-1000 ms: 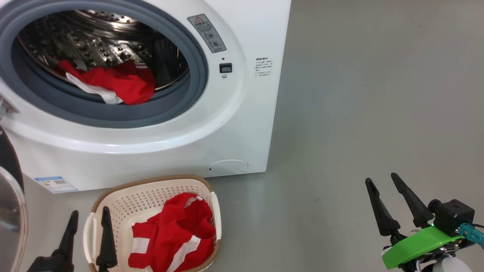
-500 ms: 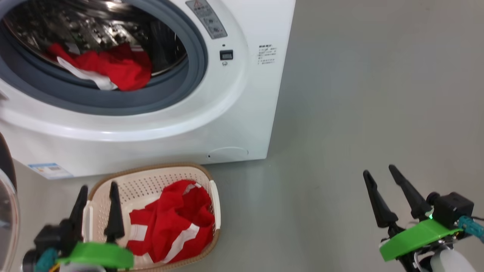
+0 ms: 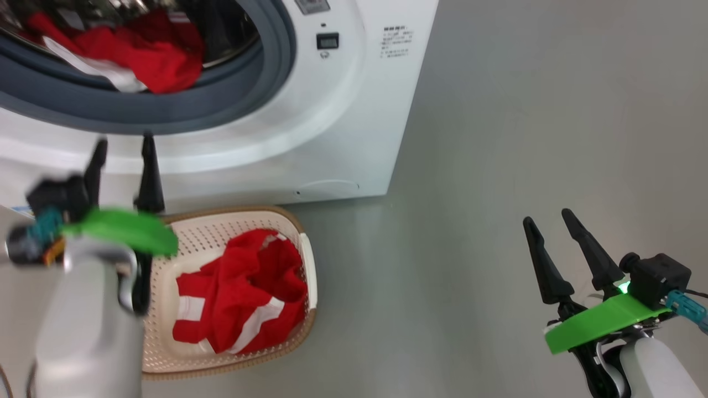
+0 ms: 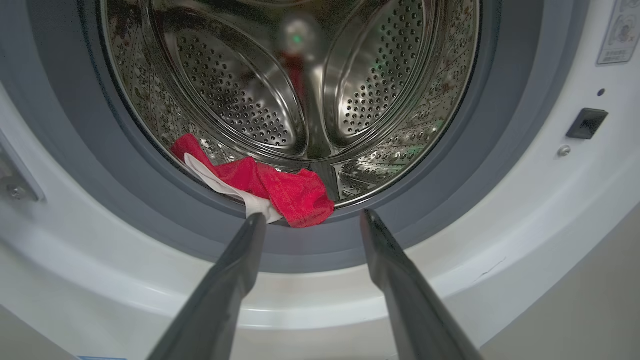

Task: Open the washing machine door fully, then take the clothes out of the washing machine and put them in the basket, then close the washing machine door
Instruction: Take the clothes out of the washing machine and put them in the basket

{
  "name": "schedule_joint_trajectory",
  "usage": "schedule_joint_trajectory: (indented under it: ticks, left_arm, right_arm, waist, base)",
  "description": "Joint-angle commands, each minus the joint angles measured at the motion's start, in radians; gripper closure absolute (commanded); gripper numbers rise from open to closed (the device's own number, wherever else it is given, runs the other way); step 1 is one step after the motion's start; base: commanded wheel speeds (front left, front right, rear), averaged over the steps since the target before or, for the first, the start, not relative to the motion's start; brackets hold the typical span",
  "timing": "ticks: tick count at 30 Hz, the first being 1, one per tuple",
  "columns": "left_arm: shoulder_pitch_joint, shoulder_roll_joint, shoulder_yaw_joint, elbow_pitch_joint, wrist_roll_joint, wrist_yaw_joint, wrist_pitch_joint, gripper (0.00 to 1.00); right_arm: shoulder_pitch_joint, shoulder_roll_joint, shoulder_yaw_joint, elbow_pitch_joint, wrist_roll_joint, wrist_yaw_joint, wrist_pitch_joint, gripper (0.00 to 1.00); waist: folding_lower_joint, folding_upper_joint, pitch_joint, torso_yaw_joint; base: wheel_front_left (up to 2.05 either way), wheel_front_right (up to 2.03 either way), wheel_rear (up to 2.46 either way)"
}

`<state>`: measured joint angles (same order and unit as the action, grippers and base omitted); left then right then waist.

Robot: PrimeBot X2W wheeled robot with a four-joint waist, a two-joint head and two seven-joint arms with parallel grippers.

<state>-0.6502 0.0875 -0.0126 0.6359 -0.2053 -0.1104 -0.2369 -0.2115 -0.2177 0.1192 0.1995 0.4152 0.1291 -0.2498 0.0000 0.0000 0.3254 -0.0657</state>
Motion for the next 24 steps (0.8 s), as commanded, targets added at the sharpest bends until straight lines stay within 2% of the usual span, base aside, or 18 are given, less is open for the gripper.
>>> schedule_joint_trajectory:
  ticks: [1,15,24]
  left_arm:
    - [-0.051,0.041,0.017,0.002,0.014,-0.006,0.003,0.0]
    - [-0.489,0.105,-0.042,0.432,0.059,0.013,0.14,0.0]
    - [-0.633,0.187,-0.065,0.586,0.082,0.043,0.198,0.0]
  right_arm:
    - [-0.015,0.0,0.023,-0.026,-0.004,0.002,-0.012,0.0]
    - [-0.092,0.035,0.067,-0.025,0.0,0.002,-0.012,0.0]
    - [-0.134,0.056,0.113,-0.026,0.01,0.002,-0.012,0.0]
  waist:
    - [0.0,0.0,0.032,-0.013]
    - [0.0,0.0,0.128,-0.083]
    - [0.0,0.0,0.191,-0.145]
  base:
    - [0.0,0.0,0.0]
    - [0.0,0.0,0.0]
    - [0.0,0.0,0.0]
